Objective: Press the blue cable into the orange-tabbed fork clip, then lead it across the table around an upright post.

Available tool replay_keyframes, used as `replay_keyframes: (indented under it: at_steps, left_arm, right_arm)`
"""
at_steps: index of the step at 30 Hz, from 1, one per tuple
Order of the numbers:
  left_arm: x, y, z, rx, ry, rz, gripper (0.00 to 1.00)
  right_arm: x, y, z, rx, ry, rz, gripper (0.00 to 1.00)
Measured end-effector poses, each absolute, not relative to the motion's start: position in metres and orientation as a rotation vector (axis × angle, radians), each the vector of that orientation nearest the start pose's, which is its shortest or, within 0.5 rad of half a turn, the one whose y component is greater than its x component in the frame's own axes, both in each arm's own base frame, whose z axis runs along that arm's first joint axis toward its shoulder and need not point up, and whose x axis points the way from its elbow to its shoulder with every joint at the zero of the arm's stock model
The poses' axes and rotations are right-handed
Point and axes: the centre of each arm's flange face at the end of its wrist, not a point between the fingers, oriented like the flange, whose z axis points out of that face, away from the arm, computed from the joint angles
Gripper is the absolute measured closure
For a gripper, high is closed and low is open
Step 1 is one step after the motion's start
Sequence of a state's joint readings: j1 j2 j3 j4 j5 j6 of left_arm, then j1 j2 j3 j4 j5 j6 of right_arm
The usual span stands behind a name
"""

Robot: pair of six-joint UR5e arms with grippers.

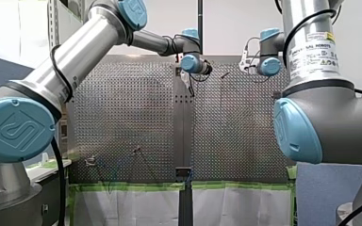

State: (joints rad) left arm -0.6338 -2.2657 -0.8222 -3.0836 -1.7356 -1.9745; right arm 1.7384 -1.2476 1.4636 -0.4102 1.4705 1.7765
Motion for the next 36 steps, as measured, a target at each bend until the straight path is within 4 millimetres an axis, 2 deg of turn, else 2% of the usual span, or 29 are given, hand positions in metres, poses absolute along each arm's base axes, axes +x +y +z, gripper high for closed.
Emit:
replay_keyframes:
  at_steps: [3,13,21,25,36]
  left_arm:
    - [0.557,-0.553,0.412,0.041,1.518,-0.719,1.00]
    - [0.565,-0.550,0.400,0.039,1.534,-0.710,1.00]
    - [0.573,-0.555,0.368,0.050,1.574,-0.690,1.00]
    - [0.573,-0.555,0.364,0.051,1.581,-0.686,1.00]
    - [0.575,-0.550,0.351,0.051,1.601,-0.674,1.00]
  right_arm:
    - [0.245,-0.608,0.394,1.181,-1.087,1.647,1.00]
    - [0.244,-0.623,0.363,1.197,-1.101,1.636,1.00]
    - [0.246,-0.632,0.335,1.222,-1.125,1.618,1.00]
    - [0.249,-0.636,0.316,1.246,-1.145,1.606,1.00]
    - [0.255,-0.640,0.286,1.289,-1.173,1.584,1.00]
